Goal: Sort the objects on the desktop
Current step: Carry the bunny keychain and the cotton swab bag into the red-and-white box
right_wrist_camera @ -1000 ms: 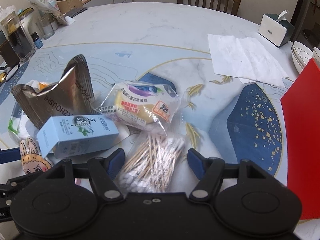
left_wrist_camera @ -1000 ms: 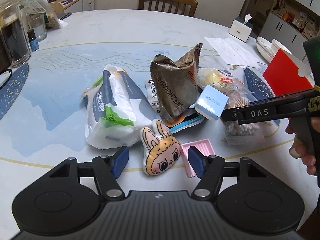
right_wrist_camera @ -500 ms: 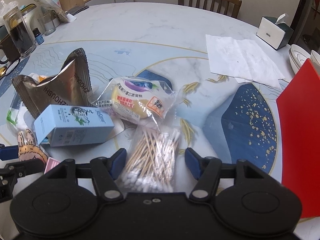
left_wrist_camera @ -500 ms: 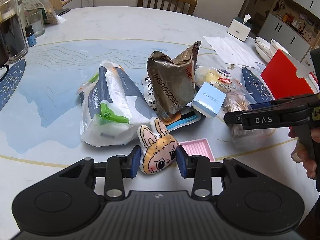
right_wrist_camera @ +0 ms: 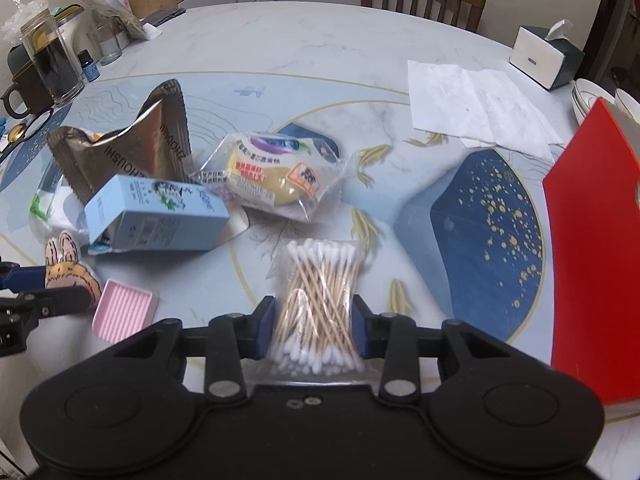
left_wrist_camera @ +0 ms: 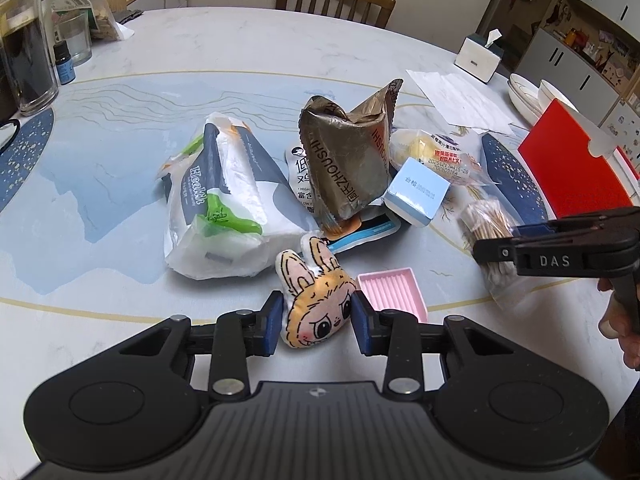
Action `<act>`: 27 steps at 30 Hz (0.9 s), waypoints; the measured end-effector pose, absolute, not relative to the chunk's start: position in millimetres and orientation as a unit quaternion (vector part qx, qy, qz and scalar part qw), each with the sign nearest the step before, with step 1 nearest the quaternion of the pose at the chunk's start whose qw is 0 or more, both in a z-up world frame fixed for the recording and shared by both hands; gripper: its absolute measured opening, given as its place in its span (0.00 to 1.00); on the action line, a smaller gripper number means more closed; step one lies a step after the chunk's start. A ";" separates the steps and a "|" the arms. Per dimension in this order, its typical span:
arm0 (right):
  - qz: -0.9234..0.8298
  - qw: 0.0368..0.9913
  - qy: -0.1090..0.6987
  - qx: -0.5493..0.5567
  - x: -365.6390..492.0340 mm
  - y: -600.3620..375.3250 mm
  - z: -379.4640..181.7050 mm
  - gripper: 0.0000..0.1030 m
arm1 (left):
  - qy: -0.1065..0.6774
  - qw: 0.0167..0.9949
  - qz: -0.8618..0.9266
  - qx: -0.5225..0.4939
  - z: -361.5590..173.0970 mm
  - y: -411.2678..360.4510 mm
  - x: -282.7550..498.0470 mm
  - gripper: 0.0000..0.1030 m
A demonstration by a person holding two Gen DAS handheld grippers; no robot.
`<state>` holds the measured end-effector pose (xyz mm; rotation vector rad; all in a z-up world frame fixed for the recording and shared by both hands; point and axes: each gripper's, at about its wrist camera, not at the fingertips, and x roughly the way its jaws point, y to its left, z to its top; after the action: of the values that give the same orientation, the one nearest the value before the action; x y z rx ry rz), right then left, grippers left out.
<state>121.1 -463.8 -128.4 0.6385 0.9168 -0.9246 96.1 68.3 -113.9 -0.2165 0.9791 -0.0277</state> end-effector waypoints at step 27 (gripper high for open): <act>-0.425 0.753 0.385 0.323 42.2 -427.9 -73.9 0.34 | 0.457 0.881 -0.100 -0.078 -66.9 23.9 107.6 0.33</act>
<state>42.2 -427.9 -73.9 0.7061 0.8410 -0.9278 107.6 23.9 -66.9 -0.1624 0.9512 -0.2092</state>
